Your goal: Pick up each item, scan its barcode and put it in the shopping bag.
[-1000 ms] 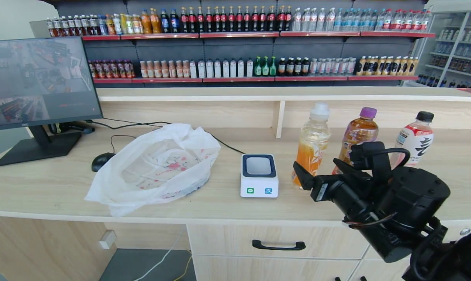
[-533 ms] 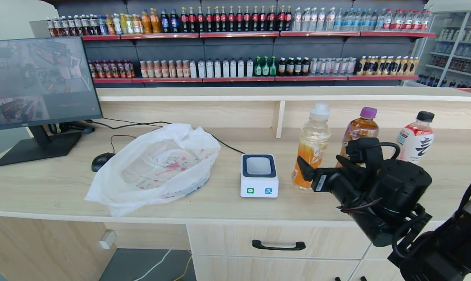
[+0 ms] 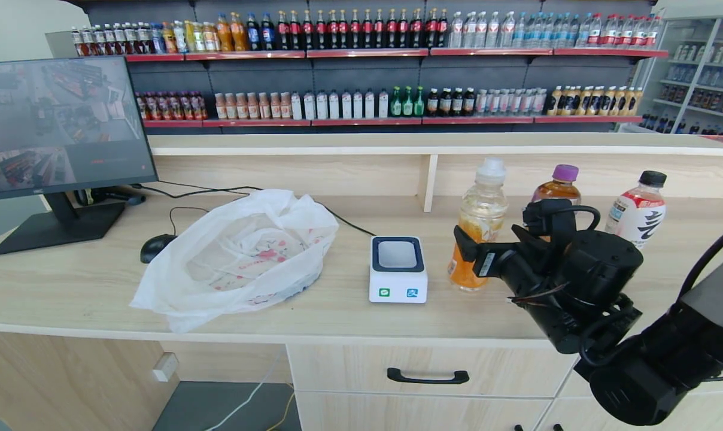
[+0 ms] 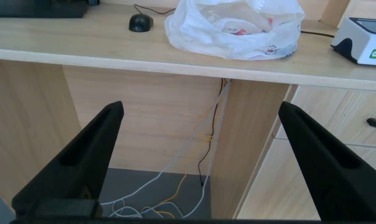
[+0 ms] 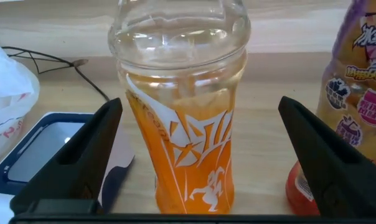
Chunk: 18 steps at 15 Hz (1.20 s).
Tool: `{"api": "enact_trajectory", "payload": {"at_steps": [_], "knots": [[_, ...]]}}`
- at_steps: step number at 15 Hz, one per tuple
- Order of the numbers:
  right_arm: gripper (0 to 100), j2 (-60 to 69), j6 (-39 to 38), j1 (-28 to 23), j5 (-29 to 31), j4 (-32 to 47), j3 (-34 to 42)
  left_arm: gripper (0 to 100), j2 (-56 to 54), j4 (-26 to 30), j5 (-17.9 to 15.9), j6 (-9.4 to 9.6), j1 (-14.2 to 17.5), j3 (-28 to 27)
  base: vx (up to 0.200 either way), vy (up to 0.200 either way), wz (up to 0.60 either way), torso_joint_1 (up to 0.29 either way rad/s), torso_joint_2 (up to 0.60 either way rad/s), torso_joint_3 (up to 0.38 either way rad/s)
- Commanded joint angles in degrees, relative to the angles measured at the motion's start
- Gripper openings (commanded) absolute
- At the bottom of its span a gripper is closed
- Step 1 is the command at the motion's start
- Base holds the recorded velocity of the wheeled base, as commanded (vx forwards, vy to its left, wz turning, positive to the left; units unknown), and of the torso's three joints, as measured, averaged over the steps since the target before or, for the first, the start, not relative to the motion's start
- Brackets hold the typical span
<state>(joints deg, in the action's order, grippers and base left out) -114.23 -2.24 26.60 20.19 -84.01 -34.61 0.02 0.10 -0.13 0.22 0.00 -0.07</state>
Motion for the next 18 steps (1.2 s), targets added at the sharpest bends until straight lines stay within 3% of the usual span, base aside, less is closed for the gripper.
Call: {"api": "enact_trajectory", "payload": {"at_steps": [1,18], "knots": [[100,-1.1,0.0,-0.4,-0.6,0.0,-0.8,100,0.0,0.0,0.0,0.04,0.0,0.1,0.0,0.0,0.0,0.0,0.0,0.0],[100,-7.9,0.2,-1.4,-1.2,-0.3,-8.4,100,0.0,0.0,0.0,-0.04,0.0,0.0,0.0,0.0,0.0,0.0,0.0,0.0]]}}
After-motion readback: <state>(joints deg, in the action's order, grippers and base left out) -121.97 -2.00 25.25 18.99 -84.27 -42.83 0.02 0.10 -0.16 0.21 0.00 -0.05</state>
